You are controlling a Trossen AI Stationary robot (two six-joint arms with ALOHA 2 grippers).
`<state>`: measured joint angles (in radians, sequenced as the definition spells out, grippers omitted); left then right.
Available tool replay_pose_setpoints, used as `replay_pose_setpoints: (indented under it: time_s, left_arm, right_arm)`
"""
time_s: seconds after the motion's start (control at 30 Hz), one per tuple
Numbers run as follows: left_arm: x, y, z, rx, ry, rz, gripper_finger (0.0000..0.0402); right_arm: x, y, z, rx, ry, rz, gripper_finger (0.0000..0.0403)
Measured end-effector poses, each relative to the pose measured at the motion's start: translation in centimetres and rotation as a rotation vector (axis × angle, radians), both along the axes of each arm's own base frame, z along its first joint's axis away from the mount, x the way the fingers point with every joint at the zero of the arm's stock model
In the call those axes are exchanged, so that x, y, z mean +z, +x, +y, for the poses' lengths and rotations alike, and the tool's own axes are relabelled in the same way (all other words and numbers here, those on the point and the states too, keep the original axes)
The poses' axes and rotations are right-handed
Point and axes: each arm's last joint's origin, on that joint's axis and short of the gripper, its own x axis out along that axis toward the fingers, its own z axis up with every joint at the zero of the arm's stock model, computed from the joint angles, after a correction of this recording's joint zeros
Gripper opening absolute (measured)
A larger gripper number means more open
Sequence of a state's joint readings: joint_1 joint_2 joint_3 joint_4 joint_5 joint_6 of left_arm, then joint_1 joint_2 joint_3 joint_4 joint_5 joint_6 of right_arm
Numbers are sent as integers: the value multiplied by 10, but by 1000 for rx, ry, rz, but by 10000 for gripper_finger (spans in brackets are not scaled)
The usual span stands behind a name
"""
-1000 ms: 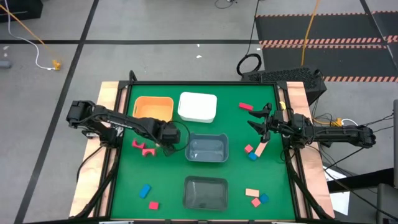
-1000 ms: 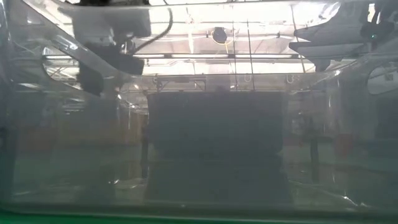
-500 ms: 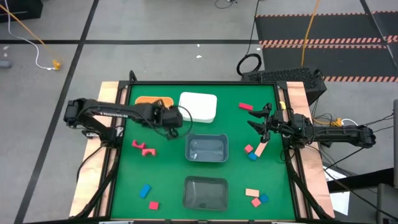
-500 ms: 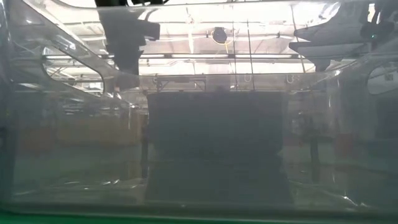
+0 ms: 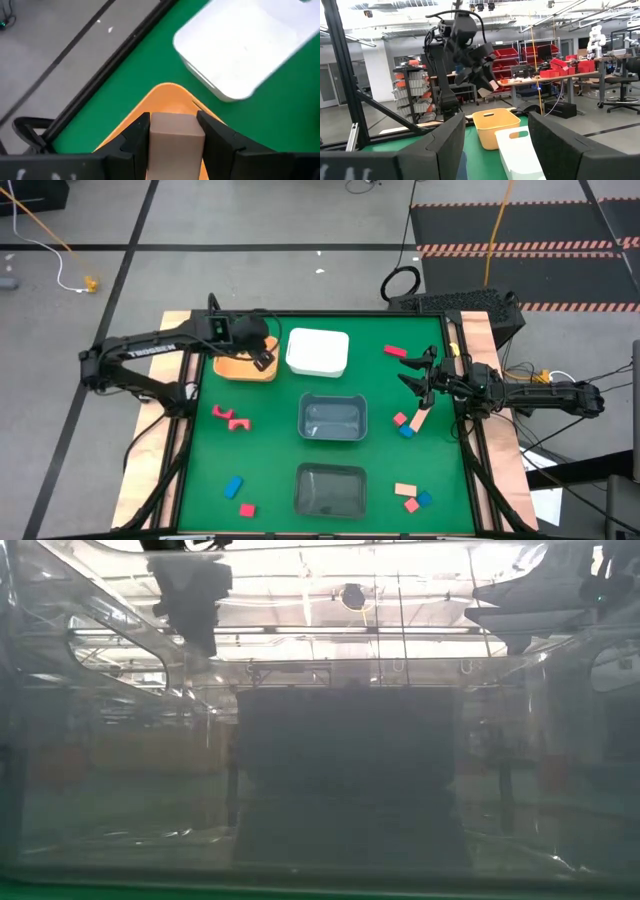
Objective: Sort & place blocks by color
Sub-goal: Put the top left brown wooden block into the yellow bin
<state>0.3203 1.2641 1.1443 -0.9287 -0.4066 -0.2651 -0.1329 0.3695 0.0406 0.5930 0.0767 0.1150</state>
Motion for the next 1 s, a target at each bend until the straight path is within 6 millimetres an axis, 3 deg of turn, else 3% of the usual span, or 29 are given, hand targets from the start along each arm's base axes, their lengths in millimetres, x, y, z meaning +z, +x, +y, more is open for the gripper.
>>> replay_pose_setpoints:
  time_s: [0.3, 0.5, 1.0]
  left_arm:
    - [-61, -26, 11, 185, -72, -91, 137]
    - [-100, -34, 8, 296, -115, -147, 137]
    - [-143, -48, 3, 436, -145, -230, 137]
  right_arm:
    - [0, 0, 0, 0, 0, 1, 210]
    - [0, 0, 0, 0, 0, 0, 210]
    - [0, 0, 0, 0, 0, 0, 210]
